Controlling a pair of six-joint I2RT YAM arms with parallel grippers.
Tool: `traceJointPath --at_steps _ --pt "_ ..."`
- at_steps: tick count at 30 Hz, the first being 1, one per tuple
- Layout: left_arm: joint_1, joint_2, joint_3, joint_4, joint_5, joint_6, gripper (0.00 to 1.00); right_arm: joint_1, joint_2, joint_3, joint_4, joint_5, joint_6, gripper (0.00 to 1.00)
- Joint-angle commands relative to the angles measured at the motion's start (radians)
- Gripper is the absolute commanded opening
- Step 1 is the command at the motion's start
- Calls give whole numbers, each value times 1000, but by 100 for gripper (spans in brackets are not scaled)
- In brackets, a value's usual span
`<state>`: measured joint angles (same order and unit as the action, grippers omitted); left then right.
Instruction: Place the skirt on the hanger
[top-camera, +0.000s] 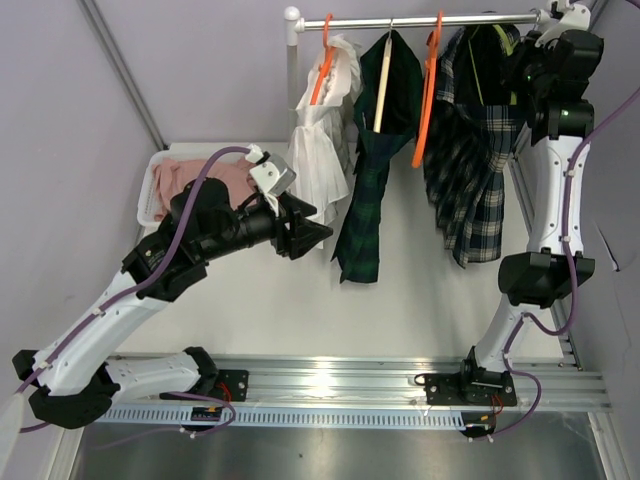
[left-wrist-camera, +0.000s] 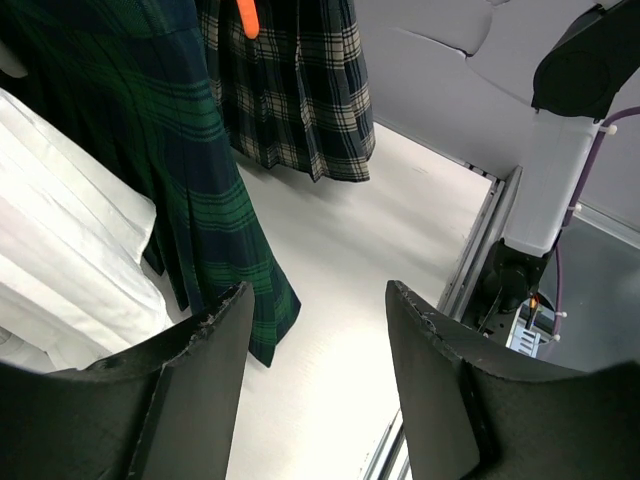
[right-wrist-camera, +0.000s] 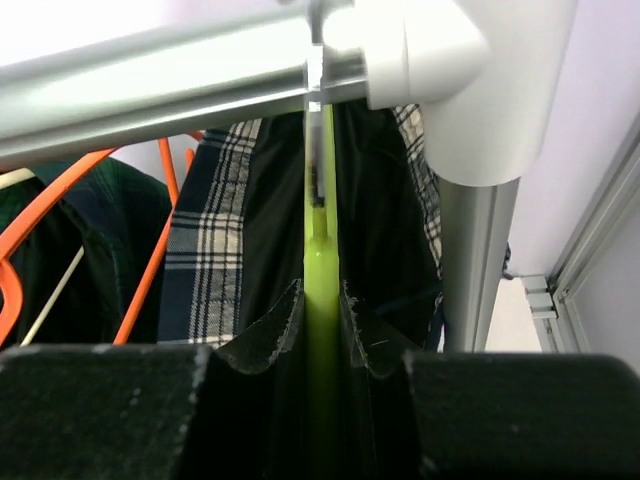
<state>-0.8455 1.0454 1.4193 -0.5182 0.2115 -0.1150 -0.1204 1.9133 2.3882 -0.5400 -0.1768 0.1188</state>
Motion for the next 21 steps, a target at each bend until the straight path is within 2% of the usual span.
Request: traceJointPath --at_steps 1,3,6,9,10,13,16,20,21 --pt "6 -5 -8 32 -1 -8 61 -4 -62 20 147 11 2 0" --pt "6 -7 -13 33 -1 -11 61 -4 -80 -29 153 17 4 0" --pt "6 -12 -13 33 0 -9 62 -4 -114 -72 149 33 18 5" --pt "6 -22 -16 38 -4 -14 62 -4 -163 -128 150 45 39 27" --pt "6 -24 -22 41 -9 -14 63 -4 -175 -139 143 56 47 41" --pt "6 -39 -36 58 -18 -17 63 -4 -224 -170 108 86 76 63" --pt "6 -41 -42 66 -24 -22 63 -4 -286 -208 68 115 113 76" --pt "6 -36 -26 75 -40 -31 64 -4 -368 -270 20 138 142 84" --pt "8 -36 -22 75 -43 -31 64 -4 -384 -279 3 146 147 89"
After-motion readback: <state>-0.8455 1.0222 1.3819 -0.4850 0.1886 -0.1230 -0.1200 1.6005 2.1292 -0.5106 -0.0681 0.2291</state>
